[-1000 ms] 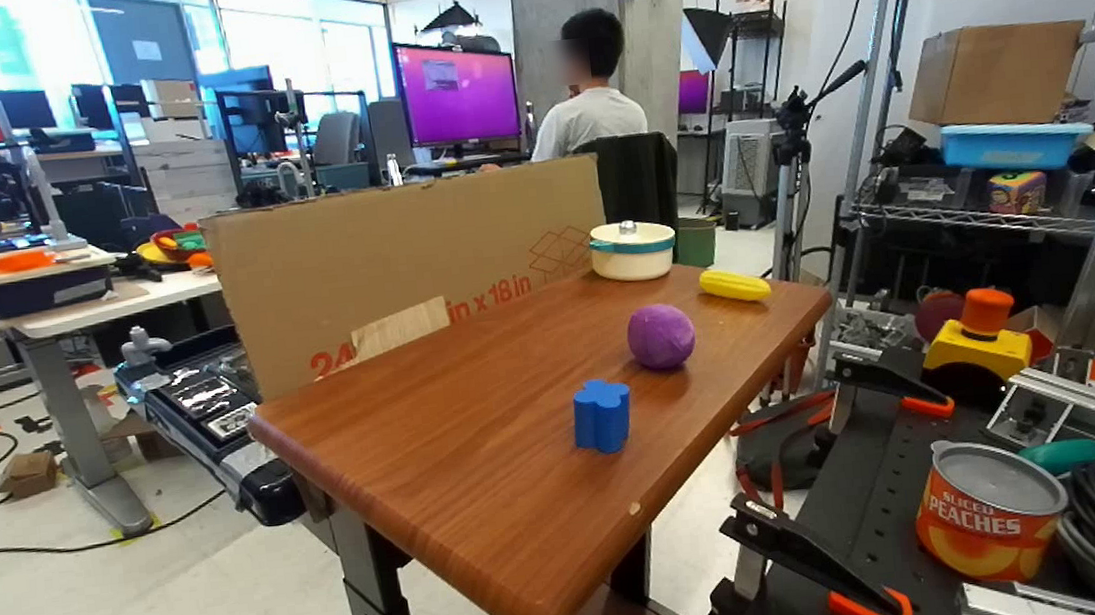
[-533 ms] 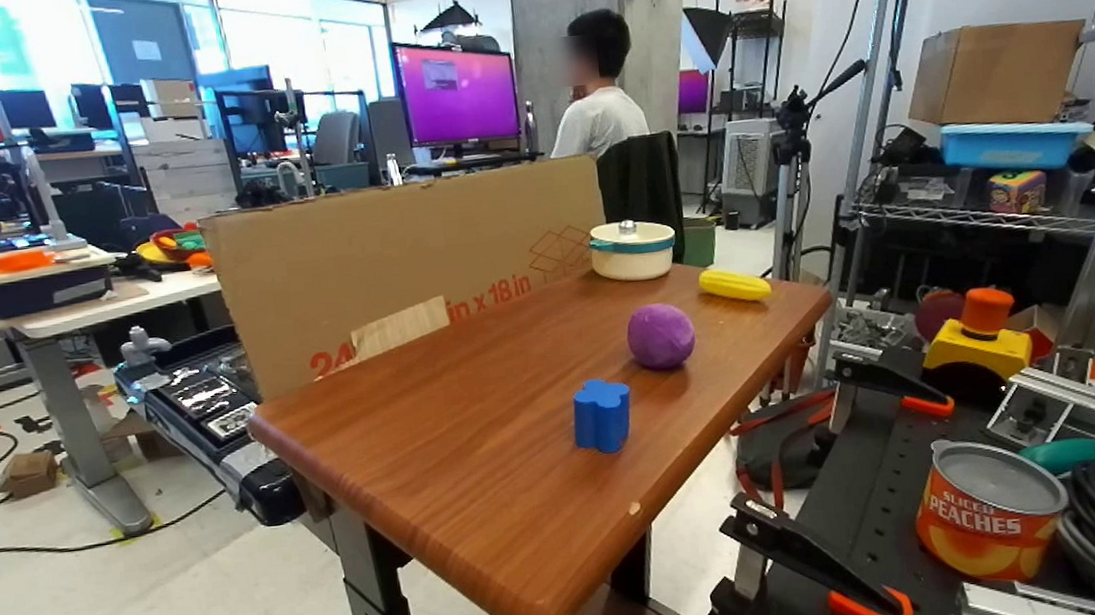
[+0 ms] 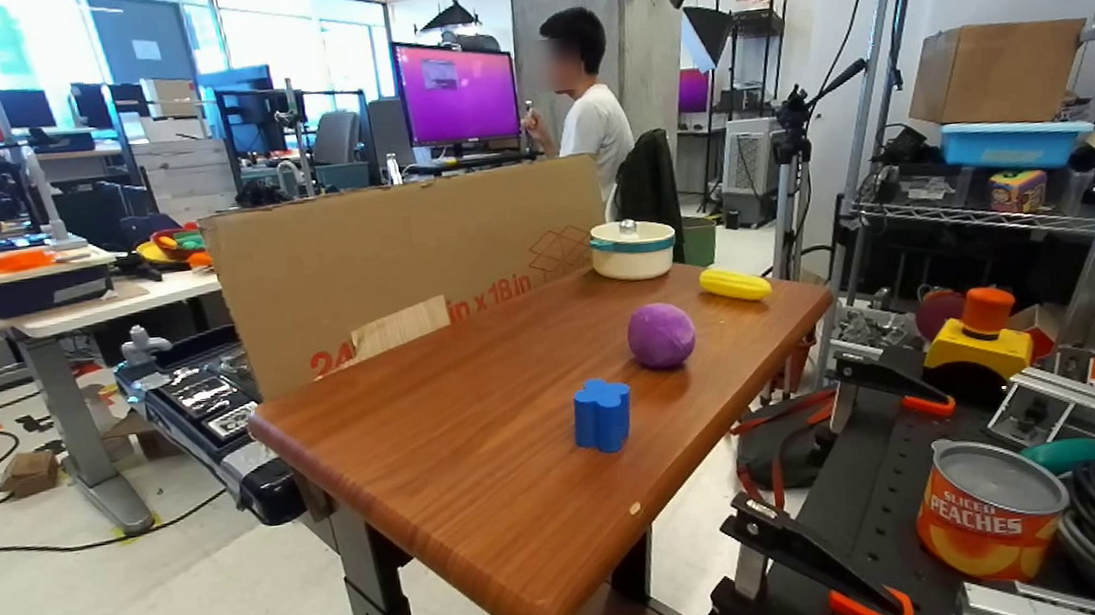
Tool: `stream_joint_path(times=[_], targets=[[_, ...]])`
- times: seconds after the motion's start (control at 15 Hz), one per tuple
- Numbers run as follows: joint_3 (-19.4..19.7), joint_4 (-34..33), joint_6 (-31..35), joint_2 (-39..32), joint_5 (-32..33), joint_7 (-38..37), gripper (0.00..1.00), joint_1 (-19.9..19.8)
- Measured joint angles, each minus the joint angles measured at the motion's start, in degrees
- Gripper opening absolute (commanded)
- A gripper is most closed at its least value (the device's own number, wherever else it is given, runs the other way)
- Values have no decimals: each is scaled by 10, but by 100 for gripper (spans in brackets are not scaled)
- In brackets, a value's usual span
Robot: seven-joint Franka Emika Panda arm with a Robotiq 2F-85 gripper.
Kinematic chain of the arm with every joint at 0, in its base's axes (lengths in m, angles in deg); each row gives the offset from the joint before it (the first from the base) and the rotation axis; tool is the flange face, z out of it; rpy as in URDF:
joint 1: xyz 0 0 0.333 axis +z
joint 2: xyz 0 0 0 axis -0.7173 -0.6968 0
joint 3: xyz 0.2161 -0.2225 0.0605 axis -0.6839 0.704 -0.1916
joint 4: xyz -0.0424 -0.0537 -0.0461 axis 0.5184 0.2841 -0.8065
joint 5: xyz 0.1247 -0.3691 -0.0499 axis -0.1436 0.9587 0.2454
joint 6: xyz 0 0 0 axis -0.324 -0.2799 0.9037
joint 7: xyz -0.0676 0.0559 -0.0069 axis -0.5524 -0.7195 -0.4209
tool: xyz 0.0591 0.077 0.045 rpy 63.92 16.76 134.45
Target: Take the cellar in the pot and put it on the table
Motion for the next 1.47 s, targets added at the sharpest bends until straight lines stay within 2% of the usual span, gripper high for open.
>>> stream_joint_path(times=[0.33, 0.6, 1.47], targets=[[6, -24, 12, -80, 0, -31, 100, -7], [-3, -37, 12, -128, 10, -66, 100, -29], [0, -87, 12, -256, 101, -192, 100, -37]])
